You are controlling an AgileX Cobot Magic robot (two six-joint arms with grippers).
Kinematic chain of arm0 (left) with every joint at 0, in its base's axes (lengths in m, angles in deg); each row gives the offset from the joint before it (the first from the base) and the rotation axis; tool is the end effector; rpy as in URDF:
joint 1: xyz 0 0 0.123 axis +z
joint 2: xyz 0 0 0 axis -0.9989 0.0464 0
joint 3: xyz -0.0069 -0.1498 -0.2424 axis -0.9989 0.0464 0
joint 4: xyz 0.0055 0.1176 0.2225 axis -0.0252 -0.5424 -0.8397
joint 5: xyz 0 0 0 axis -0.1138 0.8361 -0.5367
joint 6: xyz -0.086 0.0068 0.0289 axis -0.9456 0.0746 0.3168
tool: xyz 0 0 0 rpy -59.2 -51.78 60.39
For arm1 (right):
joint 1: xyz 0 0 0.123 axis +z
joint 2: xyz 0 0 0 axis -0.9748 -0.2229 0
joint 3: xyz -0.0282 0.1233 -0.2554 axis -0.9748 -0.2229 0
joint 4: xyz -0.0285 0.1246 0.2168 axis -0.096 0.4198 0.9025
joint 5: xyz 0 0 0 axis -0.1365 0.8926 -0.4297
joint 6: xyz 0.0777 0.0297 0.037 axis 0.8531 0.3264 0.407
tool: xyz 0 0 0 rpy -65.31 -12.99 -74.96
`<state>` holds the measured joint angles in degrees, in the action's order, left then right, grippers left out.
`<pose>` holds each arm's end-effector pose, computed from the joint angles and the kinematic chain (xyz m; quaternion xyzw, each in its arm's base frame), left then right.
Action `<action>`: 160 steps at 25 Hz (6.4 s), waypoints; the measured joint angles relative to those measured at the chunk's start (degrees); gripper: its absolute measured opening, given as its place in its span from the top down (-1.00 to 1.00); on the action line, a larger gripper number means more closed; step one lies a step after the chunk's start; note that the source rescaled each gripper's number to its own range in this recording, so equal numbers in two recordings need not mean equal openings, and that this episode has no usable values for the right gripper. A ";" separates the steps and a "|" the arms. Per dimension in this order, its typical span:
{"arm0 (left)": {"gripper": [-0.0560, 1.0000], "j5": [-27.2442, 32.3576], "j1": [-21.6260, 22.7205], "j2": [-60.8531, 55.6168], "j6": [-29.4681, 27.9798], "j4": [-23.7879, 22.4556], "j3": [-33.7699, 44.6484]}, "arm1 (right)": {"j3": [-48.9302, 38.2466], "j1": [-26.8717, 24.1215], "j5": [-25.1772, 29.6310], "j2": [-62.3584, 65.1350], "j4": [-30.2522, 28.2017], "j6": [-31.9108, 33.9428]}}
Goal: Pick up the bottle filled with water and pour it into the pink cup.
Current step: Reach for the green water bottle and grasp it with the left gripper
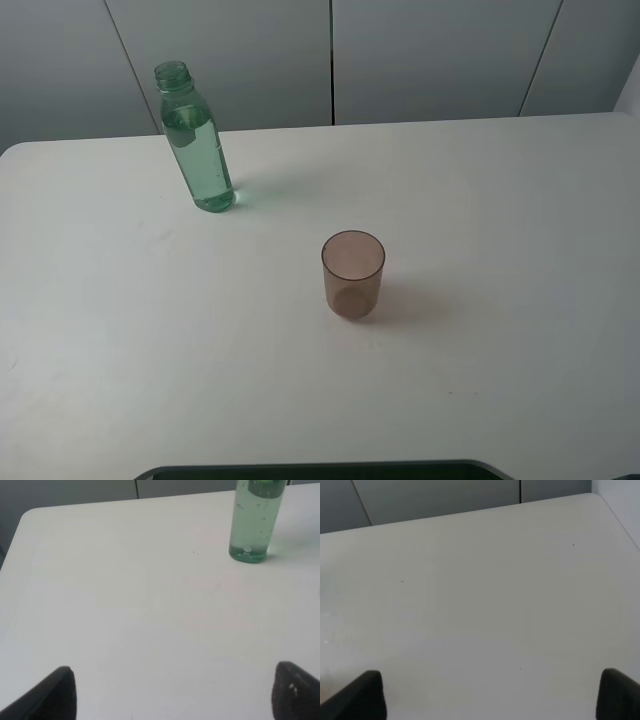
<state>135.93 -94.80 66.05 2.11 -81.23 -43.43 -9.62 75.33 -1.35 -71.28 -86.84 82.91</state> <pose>-0.0077 0.0009 0.2792 0.0686 0.8538 -0.0258 0.5154 -0.0091 -0.0006 0.2771 0.0644 0.8594 0.0165 0.5069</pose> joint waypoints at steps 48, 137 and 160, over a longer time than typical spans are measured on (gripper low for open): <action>-1.00 -25.14 0.00 6.29 -2.65 -0.66 -2.71 | 0.00 0.00 0.00 0.00 0.00 -0.10; -1.00 -127.59 -3.29 123.11 -10.32 -32.27 -13.78 | 0.00 0.00 0.00 0.00 0.00 -0.12; -1.00 -127.44 -7.02 131.42 -10.42 -31.43 -24.52 | 0.00 0.00 0.00 0.00 0.00 -0.12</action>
<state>8.50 -101.82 197.47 -8.32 -112.66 -67.95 -9.62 75.33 -1.35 -71.28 -86.84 82.79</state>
